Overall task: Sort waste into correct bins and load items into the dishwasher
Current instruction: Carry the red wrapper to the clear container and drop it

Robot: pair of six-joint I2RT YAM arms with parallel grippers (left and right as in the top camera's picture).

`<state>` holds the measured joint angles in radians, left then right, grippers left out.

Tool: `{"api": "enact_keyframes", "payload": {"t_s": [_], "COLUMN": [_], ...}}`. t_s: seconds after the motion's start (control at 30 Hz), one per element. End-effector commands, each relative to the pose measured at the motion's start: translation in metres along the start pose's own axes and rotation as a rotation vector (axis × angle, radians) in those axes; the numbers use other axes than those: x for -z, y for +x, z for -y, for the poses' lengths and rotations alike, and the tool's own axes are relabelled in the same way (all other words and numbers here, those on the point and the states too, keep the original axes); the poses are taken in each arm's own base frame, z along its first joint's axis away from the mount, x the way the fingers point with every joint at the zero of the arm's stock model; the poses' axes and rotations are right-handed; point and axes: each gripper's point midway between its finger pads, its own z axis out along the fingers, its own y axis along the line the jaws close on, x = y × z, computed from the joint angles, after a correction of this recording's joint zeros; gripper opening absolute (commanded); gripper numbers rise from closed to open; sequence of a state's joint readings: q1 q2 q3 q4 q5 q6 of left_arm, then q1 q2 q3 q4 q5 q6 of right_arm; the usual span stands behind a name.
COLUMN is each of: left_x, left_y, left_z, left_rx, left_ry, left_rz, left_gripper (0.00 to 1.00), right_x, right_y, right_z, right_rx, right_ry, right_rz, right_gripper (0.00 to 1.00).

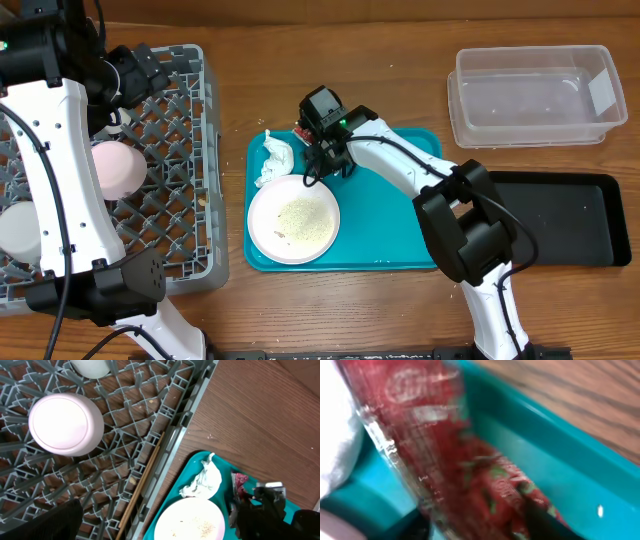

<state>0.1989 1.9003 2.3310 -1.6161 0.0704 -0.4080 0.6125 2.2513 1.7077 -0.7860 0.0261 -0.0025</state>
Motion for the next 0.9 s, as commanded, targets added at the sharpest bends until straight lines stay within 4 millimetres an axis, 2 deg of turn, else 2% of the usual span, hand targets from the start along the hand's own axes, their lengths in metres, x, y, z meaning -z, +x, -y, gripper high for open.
{"api": "enact_keyframes", "payload": {"t_s": [0.0,0.07,0.1,0.13,0.17,0.3,0.43,0.5,0.57,0.67,0.77,0.8,0.83,0.87], "left_x": [0.004,0.004,0.004,0.004,0.004,0.004,0.004,0.004,0.004,0.004,0.004,0.004,0.004,0.004], "left_y": [-0.003,-0.003,-0.003,-0.003,-0.003,-0.003,-0.003,-0.003,-0.003,-0.003,-0.003,-0.002,-0.003,-0.002], "left_z": [-0.001,-0.001,-0.001,-0.001,-0.001,-0.001,-0.001,-0.001,-0.001,-0.001,-0.001,-0.001,-0.001,-0.001], "left_rx": [-0.017,-0.017,-0.017,-0.017,-0.017,-0.017,-0.017,-0.017,-0.017,-0.017,-0.017,-0.017,-0.017,-0.017], "left_ry": [-0.002,-0.002,-0.002,-0.002,-0.002,-0.002,-0.002,-0.002,-0.002,-0.002,-0.002,-0.003,-0.002,-0.003], "left_rz": [0.016,0.016,0.016,0.016,0.016,0.016,0.016,0.016,0.016,0.016,0.016,0.016,0.016,0.016], "left_gripper": [1.0,1.0,1.0,1.0,1.0,1.0,1.0,1.0,1.0,1.0,1.0,1.0,1.0,1.0], "right_x": [-0.012,-0.007,-0.002,0.006,0.011,0.059,0.122,0.151,0.169,0.183,0.184,0.185,0.188,0.189], "right_y": [0.01,0.008,0.007,0.004,0.001,-0.018,-0.036,-0.037,-0.031,-0.007,0.016,0.021,0.027,0.028], "right_z": [0.015,0.018,0.02,0.021,0.024,0.052,0.107,0.142,0.175,0.229,0.266,0.277,0.295,0.303], "right_rx": [-0.061,-0.078,-0.084,-0.105,-0.118,-0.245,-0.458,-0.604,-0.746,-1.0,-1.182,-1.226,-1.295,-1.317], "right_ry": [0.052,0.054,0.056,0.059,0.066,0.139,0.24,0.267,0.284,0.306,0.276,0.268,0.241,0.22], "right_rz": [-0.043,-0.045,-0.047,-0.048,-0.046,0.004,0.114,0.165,0.195,0.207,0.194,0.197,0.215,0.23], "right_gripper": [0.37,0.22,0.09,0.04,0.04,0.04,0.04,0.04,0.04,0.04,0.04,0.06,0.51,0.84]}}
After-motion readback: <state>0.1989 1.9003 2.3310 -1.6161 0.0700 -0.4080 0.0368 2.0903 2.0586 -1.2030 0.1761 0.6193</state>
